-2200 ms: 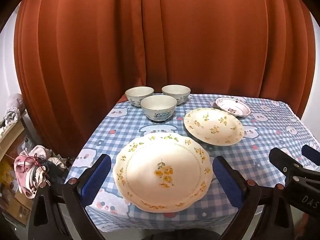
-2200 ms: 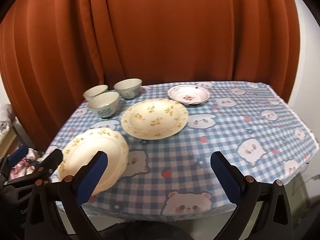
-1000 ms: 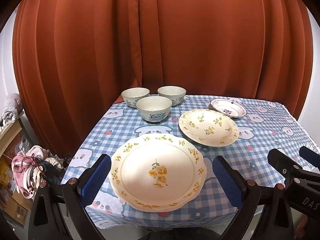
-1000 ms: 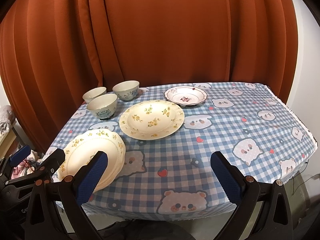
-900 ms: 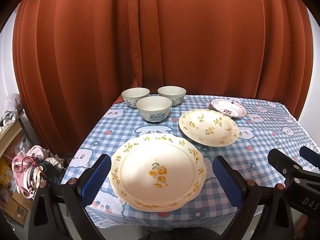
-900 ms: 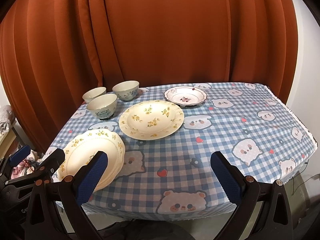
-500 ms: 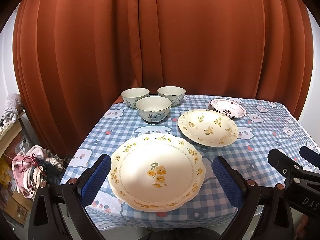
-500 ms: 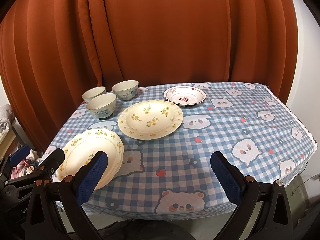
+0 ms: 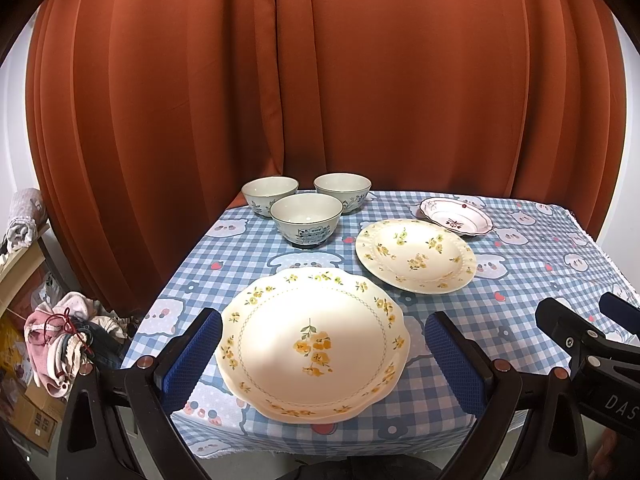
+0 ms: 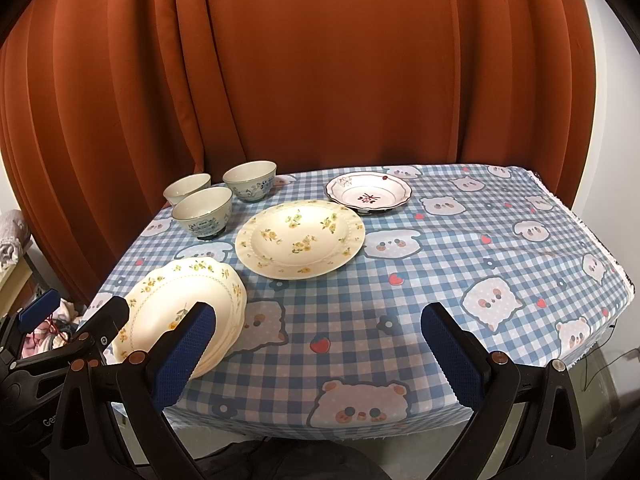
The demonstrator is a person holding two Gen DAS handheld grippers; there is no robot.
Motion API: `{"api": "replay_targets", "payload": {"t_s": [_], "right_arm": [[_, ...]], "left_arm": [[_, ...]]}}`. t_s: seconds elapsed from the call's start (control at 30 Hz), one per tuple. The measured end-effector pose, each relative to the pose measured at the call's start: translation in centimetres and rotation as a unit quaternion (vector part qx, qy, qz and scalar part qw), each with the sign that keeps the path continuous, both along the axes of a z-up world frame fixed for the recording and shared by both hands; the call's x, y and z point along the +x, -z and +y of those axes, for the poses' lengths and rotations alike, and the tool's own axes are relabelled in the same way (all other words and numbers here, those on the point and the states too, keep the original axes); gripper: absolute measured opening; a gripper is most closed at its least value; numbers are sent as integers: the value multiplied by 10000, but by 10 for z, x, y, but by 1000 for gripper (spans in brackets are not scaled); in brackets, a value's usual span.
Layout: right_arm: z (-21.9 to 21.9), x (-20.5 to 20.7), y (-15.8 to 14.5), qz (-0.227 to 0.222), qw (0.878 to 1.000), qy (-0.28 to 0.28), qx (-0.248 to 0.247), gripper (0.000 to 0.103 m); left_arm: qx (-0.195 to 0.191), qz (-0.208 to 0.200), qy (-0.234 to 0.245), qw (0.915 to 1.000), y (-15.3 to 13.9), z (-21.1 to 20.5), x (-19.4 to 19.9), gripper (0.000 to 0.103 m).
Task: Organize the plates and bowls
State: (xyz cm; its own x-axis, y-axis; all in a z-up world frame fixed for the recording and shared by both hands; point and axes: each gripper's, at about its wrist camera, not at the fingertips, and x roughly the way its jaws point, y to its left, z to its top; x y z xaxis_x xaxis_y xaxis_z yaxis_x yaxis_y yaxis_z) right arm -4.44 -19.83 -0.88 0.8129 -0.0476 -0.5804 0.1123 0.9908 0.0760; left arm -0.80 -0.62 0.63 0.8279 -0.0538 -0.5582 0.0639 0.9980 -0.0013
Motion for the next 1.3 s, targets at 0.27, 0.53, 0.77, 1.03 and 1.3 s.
{"api": "replay_targets", "payload": {"t_s": [0.27,0.53,0.77,1.03,1.3], "right_arm": [[1,0,0,-5,10000,3,-4,103],[1,-1,0,-6,10000,0,-11,103],[2,0,0,-6,10000,1,-11,103],[3,0,1,-8,10000,17,-9,103],[8,9,8,170,9998,-112,12,103]], "left_arm": [[1,-1,3,10000,0,0,0,102],[3,-6,-2,10000,0,0,-1,102],[2,-6,-3,10000,0,-1,-1,102],[-36,89,12,10000,3,-2,1,102],[-26,237,-105,9997,9,12,21,98]]}}
